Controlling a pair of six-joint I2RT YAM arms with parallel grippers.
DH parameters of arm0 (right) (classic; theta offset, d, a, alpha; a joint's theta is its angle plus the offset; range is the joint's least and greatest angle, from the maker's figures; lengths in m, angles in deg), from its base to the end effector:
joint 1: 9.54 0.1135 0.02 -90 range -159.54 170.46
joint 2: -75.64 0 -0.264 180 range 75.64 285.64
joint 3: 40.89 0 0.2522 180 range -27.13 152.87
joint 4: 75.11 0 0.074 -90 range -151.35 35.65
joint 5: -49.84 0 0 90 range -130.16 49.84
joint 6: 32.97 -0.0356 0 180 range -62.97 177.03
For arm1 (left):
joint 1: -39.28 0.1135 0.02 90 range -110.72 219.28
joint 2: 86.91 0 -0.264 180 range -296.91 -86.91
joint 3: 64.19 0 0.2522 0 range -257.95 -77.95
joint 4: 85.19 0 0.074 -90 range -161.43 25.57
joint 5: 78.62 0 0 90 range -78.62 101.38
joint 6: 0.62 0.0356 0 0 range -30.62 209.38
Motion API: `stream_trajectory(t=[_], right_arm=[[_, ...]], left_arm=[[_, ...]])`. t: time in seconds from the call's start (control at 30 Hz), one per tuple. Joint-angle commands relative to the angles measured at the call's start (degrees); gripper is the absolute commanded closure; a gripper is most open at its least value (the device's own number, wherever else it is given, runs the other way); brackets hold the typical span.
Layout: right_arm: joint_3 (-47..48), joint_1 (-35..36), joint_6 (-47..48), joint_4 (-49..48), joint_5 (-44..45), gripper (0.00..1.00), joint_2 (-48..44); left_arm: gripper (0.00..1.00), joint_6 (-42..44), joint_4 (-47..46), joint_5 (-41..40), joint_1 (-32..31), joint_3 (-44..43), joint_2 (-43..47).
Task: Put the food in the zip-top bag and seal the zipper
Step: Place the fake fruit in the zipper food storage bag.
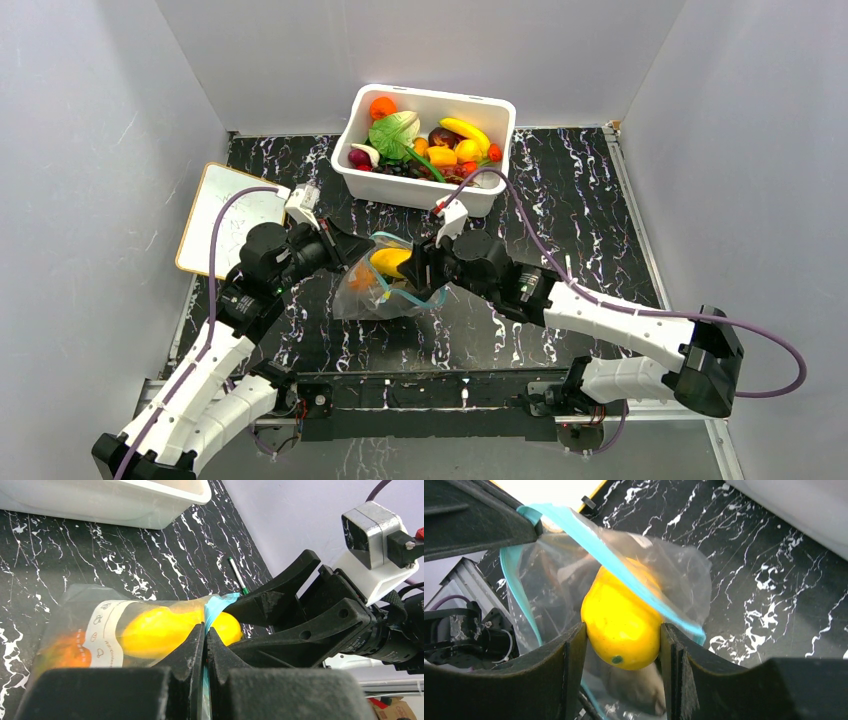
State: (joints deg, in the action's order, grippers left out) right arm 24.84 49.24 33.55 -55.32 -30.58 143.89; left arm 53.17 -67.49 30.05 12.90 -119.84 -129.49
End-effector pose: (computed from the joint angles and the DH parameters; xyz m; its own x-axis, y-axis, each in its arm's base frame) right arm 0.1476 0.2322 0.3062 -0.4847 -0.0417 -0.8737 -0.6218 0.7189 0.3107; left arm 0.1550 -0.0896 0.3405 -0.4759 -0.3887 -0.7890 0.5276 0.5916 -0.6097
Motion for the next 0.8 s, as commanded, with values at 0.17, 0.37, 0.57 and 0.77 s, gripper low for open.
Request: stream_trajectory(t=[0.17,0.37,0.57,0.77], right_arm=[[-0.6,0.2,3.7,-12.0,-0.7,0.72,3.3],[-1.6,0.1,7.1,-14.4,1.3,0.66,6.6],[0.2,0.2,9.1,-11.8,2.2,0.51,6.5],[4.8,0.1,9.9,-4.3,1.6,0.36,5.8]], left_arm=[[1.0,-2.2,-2.5,3.2,-0.2,-1.7,0.8],[1.0,-0.9,-1.4,3.0,-0.2,-1.7,0.5],[1.0,-0.1,-1.0,2.3,-0.1,-1.4,0.3],[1.0,3.0,1.1,-0.8,-0.2,-0.8,0.1]])
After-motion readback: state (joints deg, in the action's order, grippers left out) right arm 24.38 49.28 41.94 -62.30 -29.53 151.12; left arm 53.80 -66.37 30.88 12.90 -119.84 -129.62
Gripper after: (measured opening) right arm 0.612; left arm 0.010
